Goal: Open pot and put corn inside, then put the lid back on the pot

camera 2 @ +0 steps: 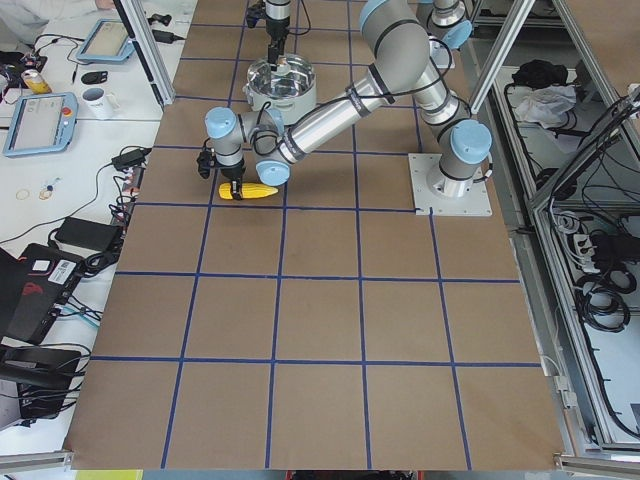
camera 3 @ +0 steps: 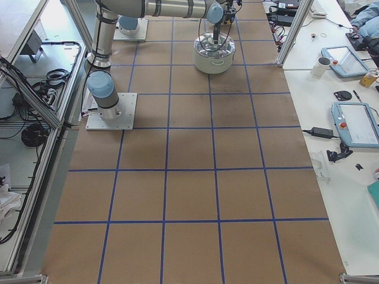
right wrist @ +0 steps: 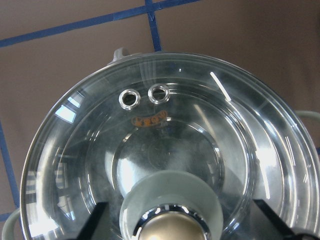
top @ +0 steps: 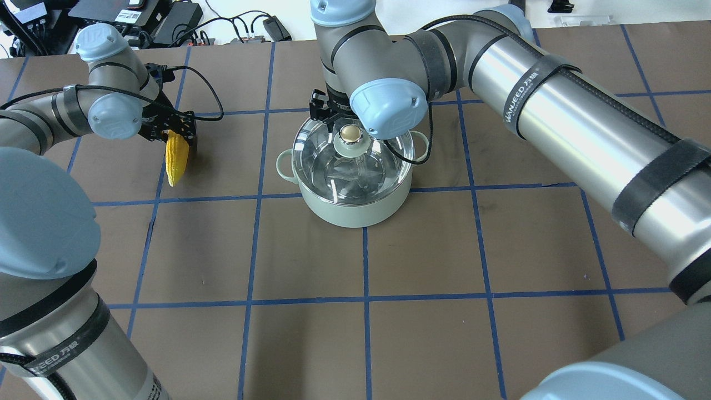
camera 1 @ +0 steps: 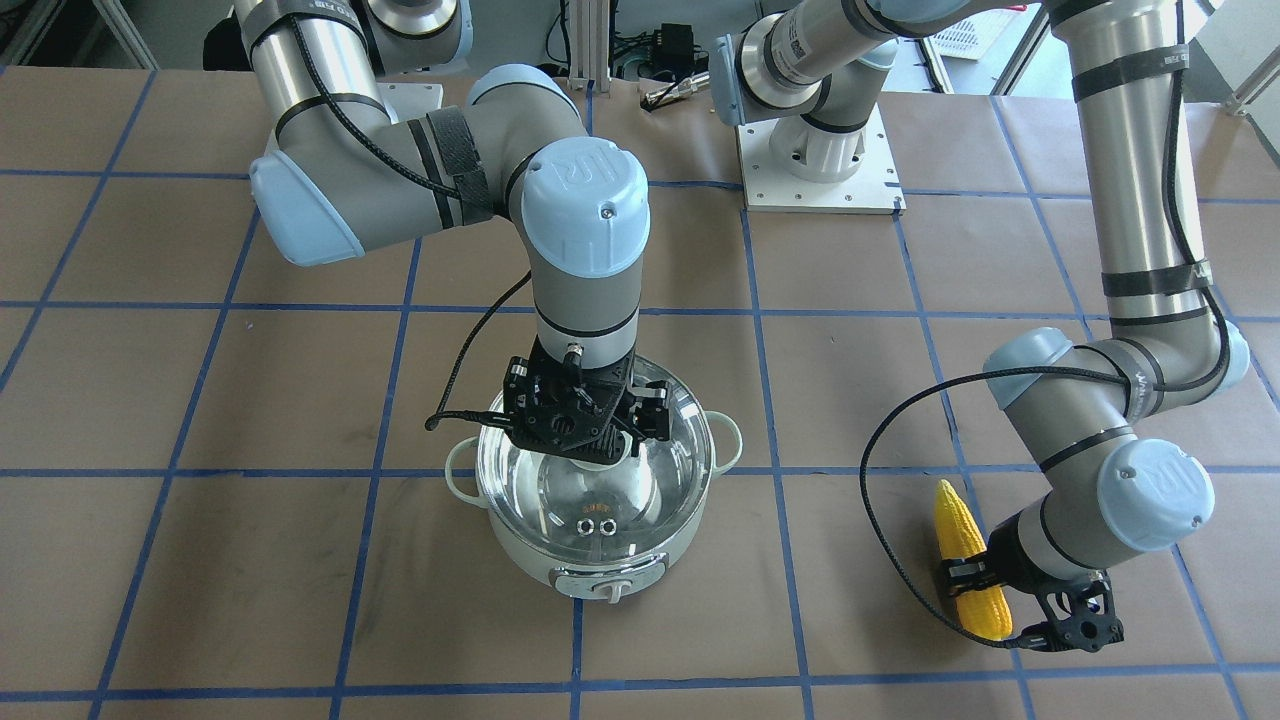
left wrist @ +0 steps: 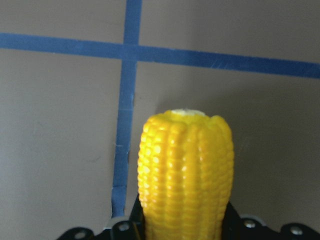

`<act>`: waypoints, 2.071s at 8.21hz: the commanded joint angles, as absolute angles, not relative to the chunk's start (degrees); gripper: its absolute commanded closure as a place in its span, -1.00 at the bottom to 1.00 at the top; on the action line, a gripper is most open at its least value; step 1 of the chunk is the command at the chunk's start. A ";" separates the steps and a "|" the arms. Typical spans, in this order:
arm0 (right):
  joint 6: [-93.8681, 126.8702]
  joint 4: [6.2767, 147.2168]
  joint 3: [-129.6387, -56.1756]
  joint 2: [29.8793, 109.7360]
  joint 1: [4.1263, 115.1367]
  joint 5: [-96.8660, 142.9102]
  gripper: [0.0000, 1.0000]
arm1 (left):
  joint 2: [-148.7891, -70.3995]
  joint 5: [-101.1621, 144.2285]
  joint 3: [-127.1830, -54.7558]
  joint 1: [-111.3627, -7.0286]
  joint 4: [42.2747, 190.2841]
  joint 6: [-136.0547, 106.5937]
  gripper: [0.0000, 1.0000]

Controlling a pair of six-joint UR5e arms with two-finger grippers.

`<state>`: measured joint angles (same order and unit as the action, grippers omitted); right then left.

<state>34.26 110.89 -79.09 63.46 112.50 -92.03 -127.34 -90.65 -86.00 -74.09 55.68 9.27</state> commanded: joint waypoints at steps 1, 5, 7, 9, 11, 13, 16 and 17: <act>34.54 110.92 -79.28 63.19 112.50 -91.67 -0.97 | -124.12 -91.14 -85.61 -74.09 60.53 8.88 1.00; 31.56 111.01 -80.25 63.37 112.50 -91.67 -0.43 | -119.01 -91.23 -85.61 -74.09 62.67 8.79 1.00; 31.20 111.01 -79.81 63.46 112.50 -91.67 -0.22 | -119.18 -91.06 -85.52 -74.18 62.67 8.88 1.00; 31.29 111.62 -79.72 63.46 112.50 -91.50 -0.22 | -119.18 -91.05 -85.43 -74.88 62.67 8.79 1.00; 31.29 112.15 -79.80 63.46 112.50 -91.41 -0.03 | -119.53 -90.97 -85.34 -75.14 62.67 8.53 1.00; 31.81 112.15 -79.80 63.46 112.50 -91.23 -0.33 | -119.36 -90.88 -85.34 -76.28 62.67 5.72 1.00; 31.38 112.24 -79.89 63.46 112.50 -91.32 -0.72 | -118.92 -91.14 -85.34 -77.96 62.58 5.54 1.00; 31.29 112.24 -79.89 63.46 112.50 -91.32 -0.71 | -119.00 -91.14 -85.34 -77.96 62.58 5.54 1.00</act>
<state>31.46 112.19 -79.86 63.46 112.50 -91.30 -119.01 -91.10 -85.35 -77.68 62.63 5.64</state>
